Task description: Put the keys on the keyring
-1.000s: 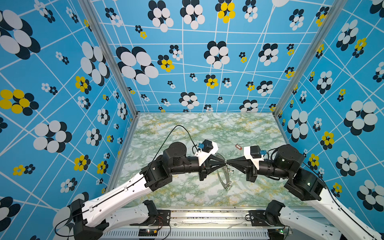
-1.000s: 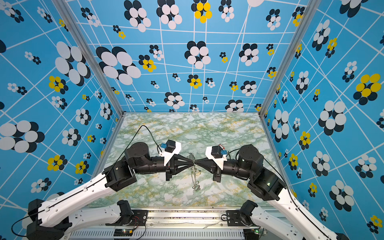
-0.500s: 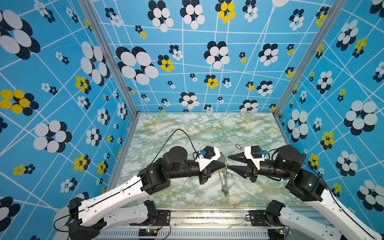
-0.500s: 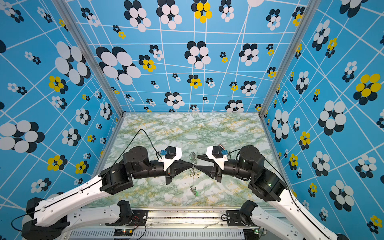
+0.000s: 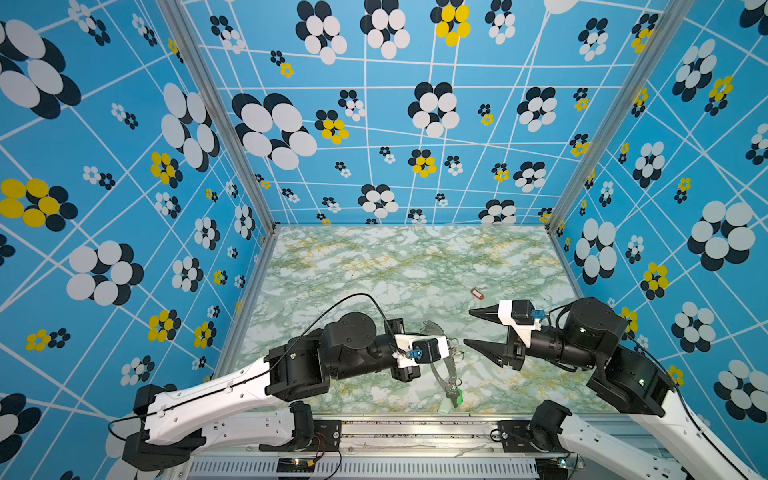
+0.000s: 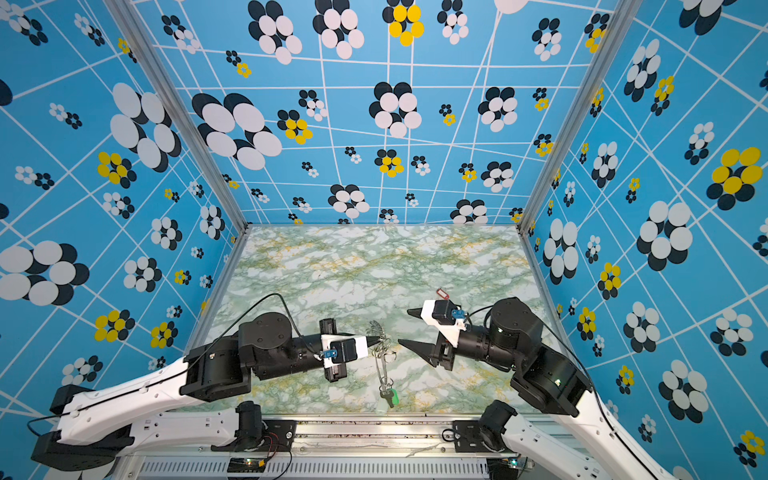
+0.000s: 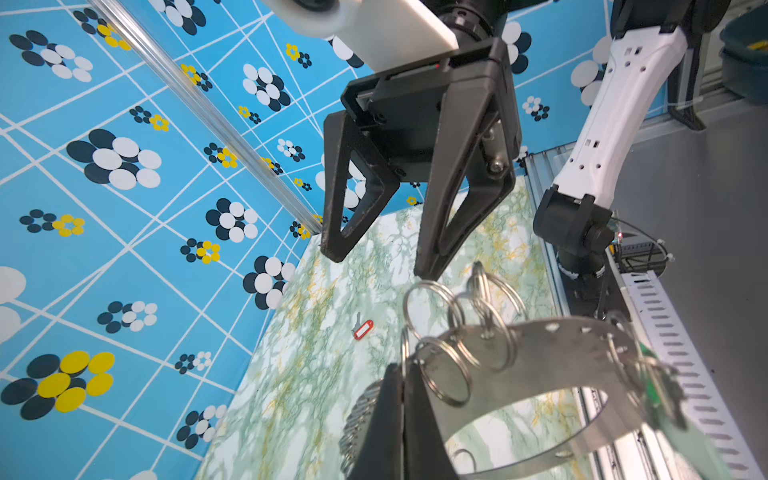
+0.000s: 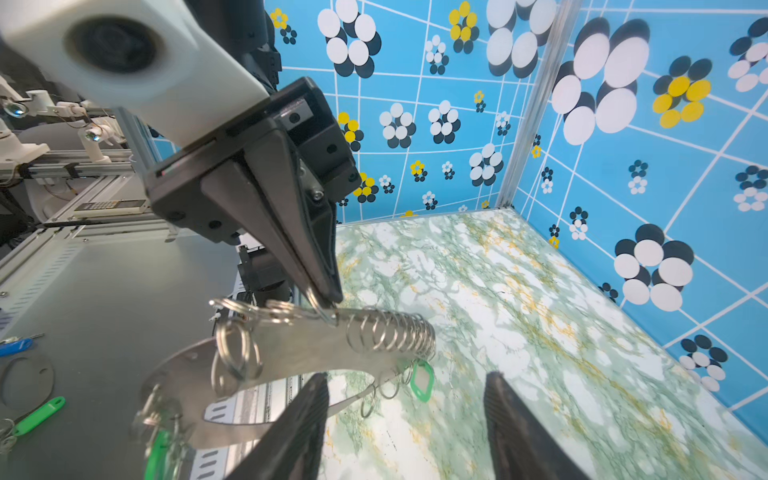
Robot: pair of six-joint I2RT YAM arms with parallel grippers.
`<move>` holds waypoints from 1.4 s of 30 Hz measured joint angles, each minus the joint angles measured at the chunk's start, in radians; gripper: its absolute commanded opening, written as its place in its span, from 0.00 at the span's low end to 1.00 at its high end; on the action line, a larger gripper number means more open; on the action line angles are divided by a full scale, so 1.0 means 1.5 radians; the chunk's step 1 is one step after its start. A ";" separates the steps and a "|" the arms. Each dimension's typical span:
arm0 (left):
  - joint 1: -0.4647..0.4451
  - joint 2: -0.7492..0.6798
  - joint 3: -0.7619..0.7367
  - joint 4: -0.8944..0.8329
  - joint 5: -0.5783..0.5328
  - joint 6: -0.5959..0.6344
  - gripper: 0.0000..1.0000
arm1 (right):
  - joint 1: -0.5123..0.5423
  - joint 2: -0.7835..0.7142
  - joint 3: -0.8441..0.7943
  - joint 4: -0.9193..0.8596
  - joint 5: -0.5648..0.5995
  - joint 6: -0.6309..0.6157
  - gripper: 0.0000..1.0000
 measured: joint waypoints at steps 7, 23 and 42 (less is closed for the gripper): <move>0.000 0.003 0.000 -0.011 -0.016 0.056 0.00 | 0.000 0.028 0.012 0.000 -0.027 -0.002 0.59; 0.000 0.027 0.009 -0.012 -0.028 0.093 0.00 | 0.000 0.054 0.034 0.049 -0.048 0.080 0.61; 0.000 0.046 0.009 -0.015 -0.059 0.093 0.00 | 0.044 0.076 -0.010 -0.056 -0.038 0.141 0.58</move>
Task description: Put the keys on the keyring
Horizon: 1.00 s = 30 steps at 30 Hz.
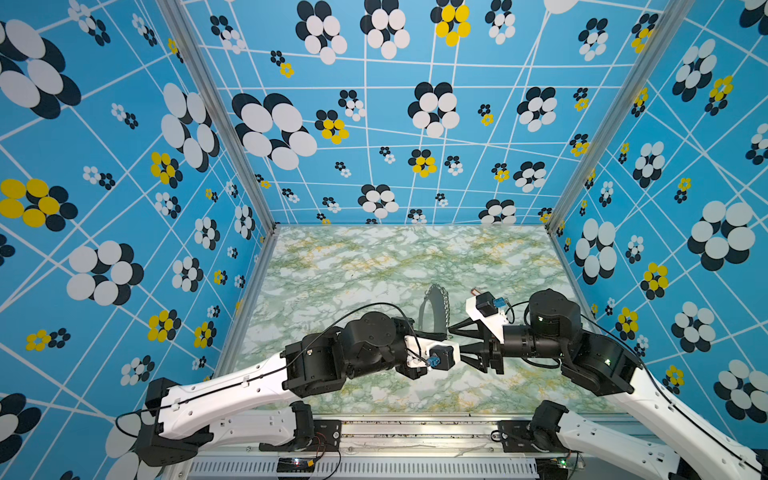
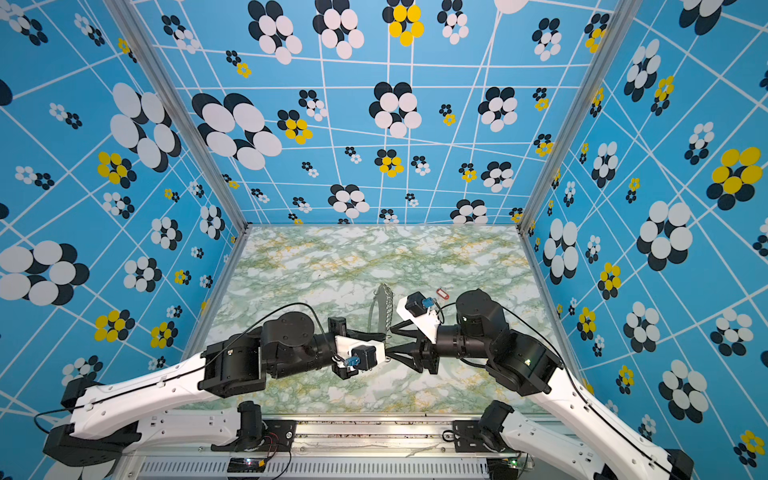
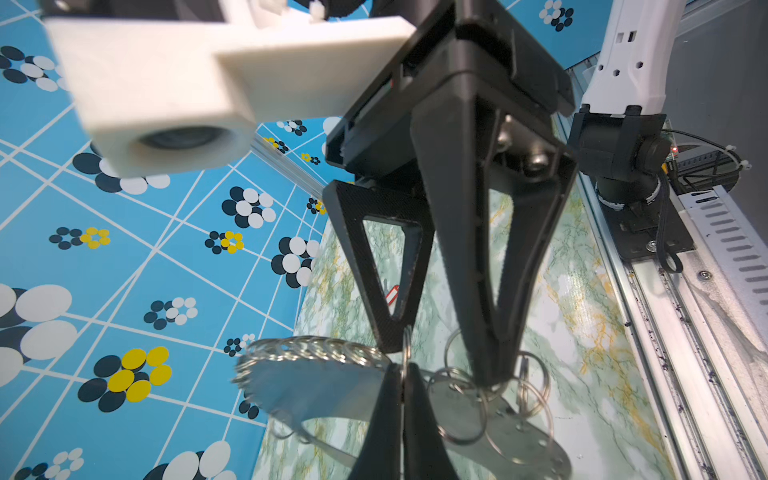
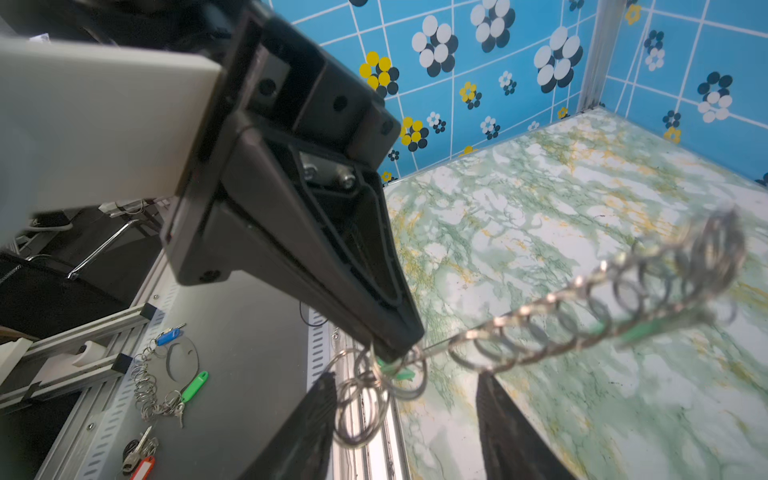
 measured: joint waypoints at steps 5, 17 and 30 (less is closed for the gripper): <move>0.000 0.000 0.002 0.017 -0.009 0.000 0.00 | 0.004 -0.002 -0.009 -0.030 0.016 -0.003 0.57; 0.000 0.000 0.004 0.020 -0.006 -0.021 0.00 | 0.004 -0.039 -0.010 -0.033 0.073 -0.002 0.47; 0.000 0.000 0.004 0.021 -0.006 -0.028 0.00 | 0.004 -0.080 -0.010 -0.042 0.116 -0.002 0.63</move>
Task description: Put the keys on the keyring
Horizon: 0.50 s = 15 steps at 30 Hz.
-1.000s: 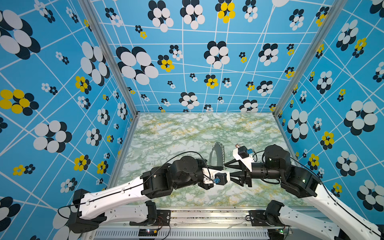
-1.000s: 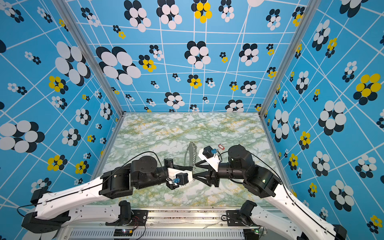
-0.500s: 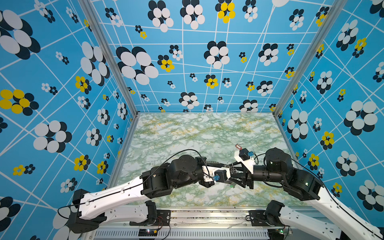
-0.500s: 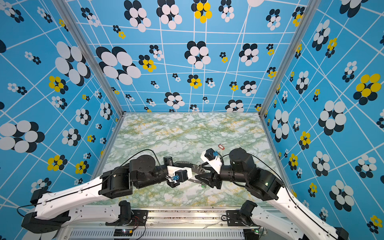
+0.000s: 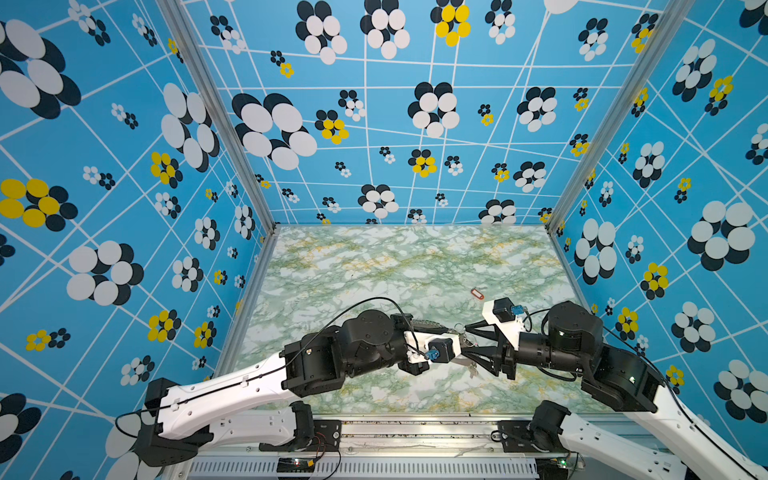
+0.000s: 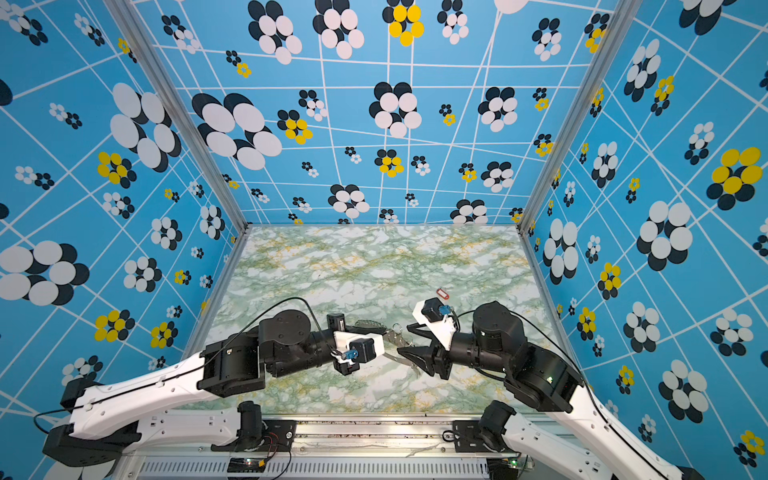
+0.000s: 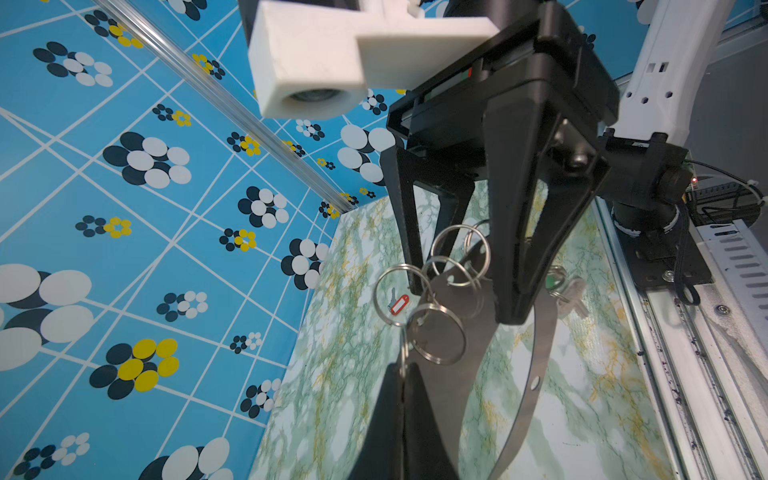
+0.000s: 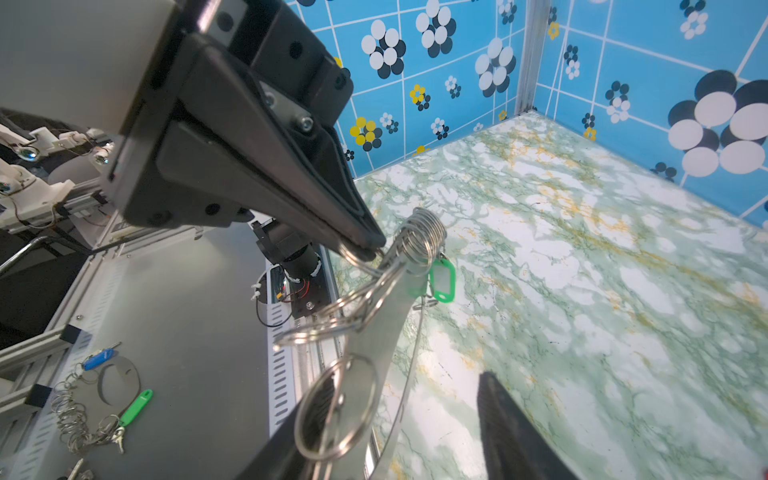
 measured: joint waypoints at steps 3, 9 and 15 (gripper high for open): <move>0.000 0.000 0.000 0.000 0.000 0.000 0.00 | 0.000 -0.003 0.010 -0.018 0.002 -0.002 0.66; 0.000 -0.001 -0.001 0.002 0.000 0.000 0.00 | 0.000 -0.006 0.052 -0.047 0.001 -0.010 0.69; 0.000 -0.005 -0.006 0.015 0.001 0.000 0.00 | 0.000 -0.014 0.080 -0.056 0.005 -0.017 0.69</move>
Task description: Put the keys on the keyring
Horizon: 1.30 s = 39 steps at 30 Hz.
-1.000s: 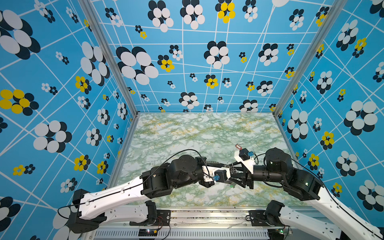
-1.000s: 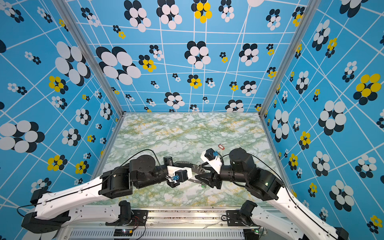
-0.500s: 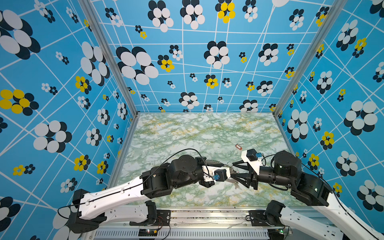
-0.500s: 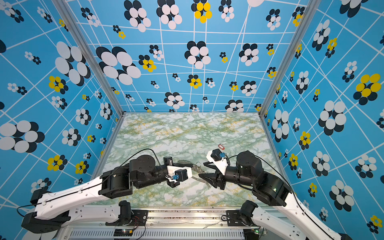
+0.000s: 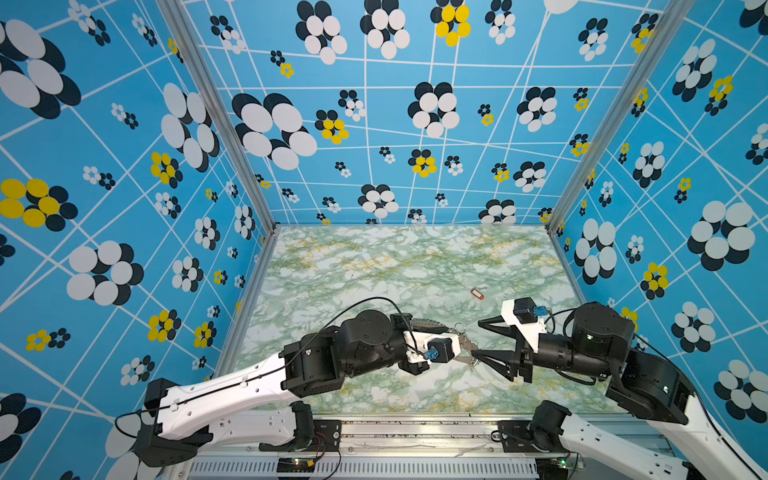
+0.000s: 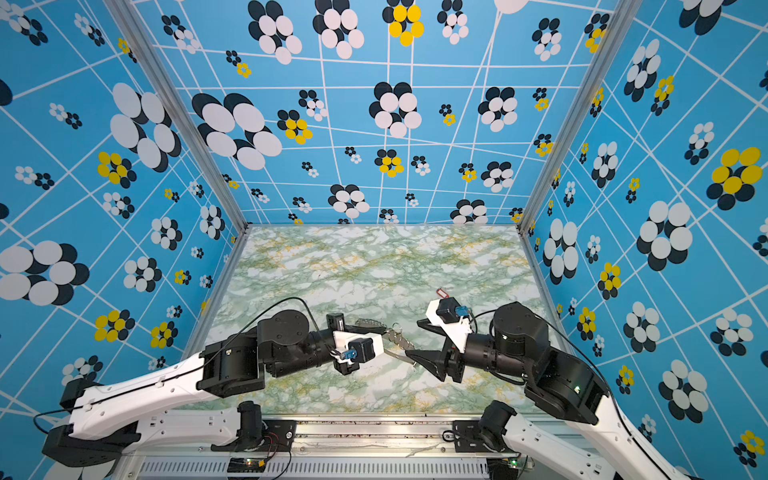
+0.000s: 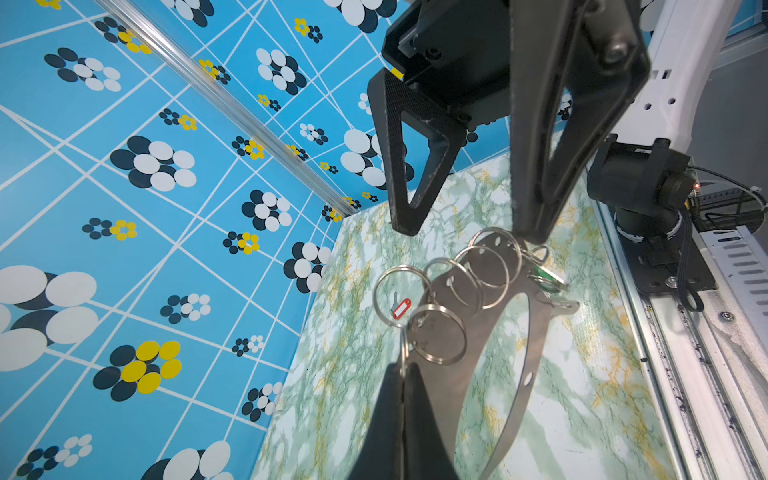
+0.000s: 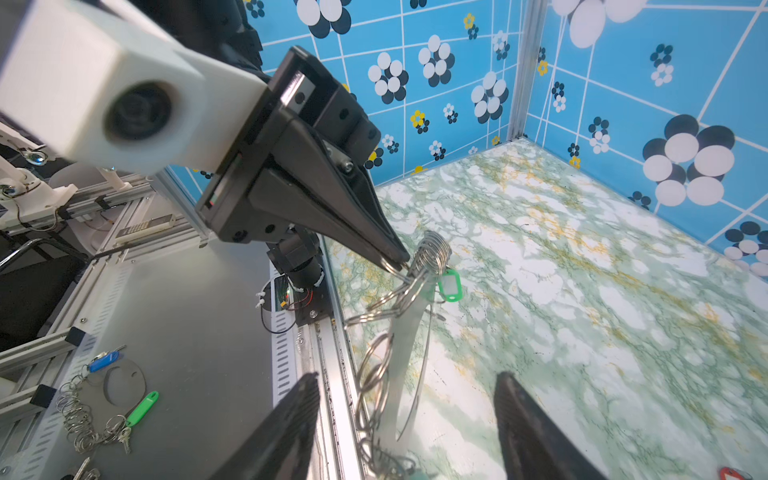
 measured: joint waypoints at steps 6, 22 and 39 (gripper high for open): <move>0.000 0.000 -0.001 0.002 0.008 -0.001 0.00 | 0.000 0.014 0.010 0.022 0.010 0.013 0.55; 0.000 0.000 -0.013 0.004 0.015 -0.008 0.00 | 0.000 0.149 0.105 -0.021 -0.062 0.089 0.31; -0.003 -0.002 -0.019 0.003 0.014 -0.007 0.00 | -0.001 0.151 0.108 -0.064 -0.050 0.107 0.00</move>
